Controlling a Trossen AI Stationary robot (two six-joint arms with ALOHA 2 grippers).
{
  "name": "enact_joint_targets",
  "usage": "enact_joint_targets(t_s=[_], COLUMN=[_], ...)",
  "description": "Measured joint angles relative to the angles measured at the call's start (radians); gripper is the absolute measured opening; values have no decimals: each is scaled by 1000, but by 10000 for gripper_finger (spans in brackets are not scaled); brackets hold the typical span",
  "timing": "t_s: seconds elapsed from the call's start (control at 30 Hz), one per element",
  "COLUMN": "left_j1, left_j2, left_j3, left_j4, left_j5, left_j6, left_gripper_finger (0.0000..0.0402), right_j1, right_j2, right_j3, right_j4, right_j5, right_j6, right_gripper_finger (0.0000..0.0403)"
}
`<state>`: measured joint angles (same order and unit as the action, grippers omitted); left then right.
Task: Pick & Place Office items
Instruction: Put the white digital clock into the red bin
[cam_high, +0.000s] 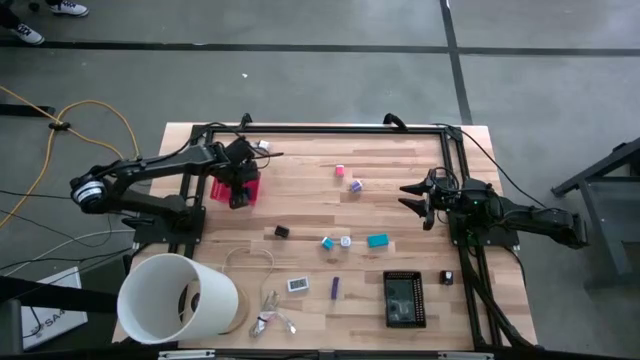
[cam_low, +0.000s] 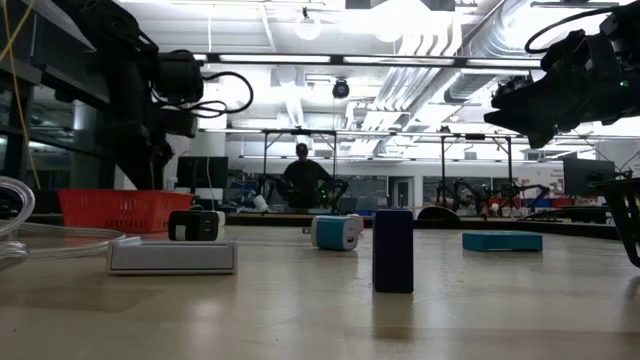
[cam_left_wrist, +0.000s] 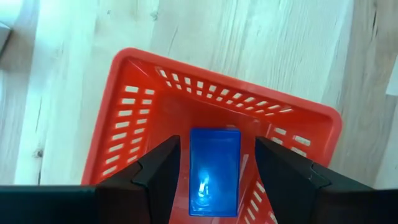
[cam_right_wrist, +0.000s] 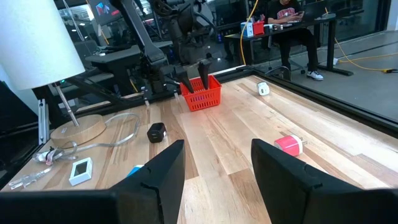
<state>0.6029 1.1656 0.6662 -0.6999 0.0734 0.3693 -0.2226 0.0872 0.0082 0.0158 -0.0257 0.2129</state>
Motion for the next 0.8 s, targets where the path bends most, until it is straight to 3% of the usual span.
enact_joint_targets(t_s=[0.8], left_j1=[-39], left_j2=[-161], left_j3=[0], left_j4=[73], left_j5=[4], left_j6=[-4], left_gripper_finger=[200], right_j1=[0], right_j2=[0], right_j3=[0], right_j4=[0], right_j5=[0], right_j6=[0], right_gripper_finger=[172])
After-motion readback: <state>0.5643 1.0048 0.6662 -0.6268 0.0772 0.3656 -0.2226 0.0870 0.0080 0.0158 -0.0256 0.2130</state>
